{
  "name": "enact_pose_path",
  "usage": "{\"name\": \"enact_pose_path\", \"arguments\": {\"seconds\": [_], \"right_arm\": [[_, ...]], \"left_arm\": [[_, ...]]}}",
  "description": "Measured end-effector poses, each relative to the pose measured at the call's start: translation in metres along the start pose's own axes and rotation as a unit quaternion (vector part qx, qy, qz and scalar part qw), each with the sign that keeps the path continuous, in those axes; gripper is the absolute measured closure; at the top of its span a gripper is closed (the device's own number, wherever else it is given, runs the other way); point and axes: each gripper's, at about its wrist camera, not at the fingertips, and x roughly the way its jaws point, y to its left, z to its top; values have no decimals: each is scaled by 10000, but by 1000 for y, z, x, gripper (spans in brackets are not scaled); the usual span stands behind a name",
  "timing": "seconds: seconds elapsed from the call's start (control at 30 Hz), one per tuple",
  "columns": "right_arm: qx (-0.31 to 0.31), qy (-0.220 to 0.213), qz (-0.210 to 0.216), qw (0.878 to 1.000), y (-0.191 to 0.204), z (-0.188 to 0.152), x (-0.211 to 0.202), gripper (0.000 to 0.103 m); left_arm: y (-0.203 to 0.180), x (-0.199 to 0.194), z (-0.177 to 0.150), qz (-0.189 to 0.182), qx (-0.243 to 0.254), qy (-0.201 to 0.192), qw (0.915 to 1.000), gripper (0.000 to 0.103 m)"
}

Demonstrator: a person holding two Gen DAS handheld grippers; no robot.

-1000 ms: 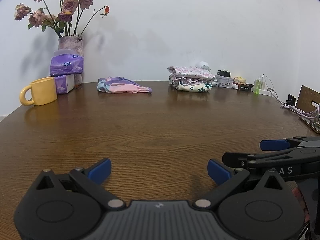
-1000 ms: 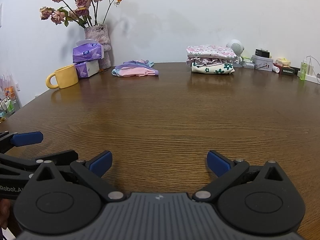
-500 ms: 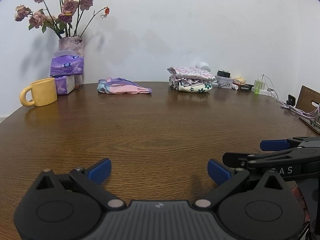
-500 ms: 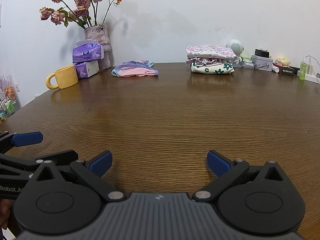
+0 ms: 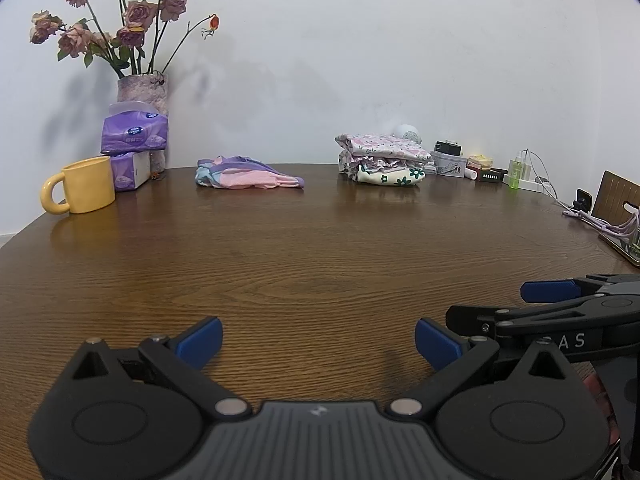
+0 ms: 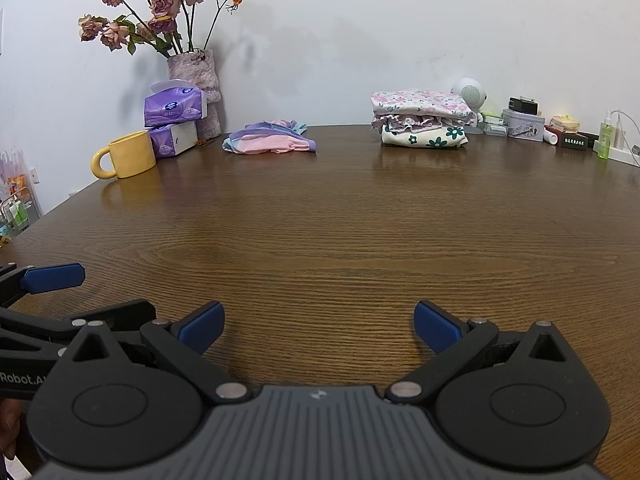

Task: Fold clothes

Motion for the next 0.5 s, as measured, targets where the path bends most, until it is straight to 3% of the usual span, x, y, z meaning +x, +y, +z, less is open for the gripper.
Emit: {"name": "enact_pose_path", "arguments": {"seconds": [0.5], "right_arm": [[8,21,13,10000,-1,1,0,0]], "left_arm": [[-1,0,0,11,3,-3,10000,0]]}}
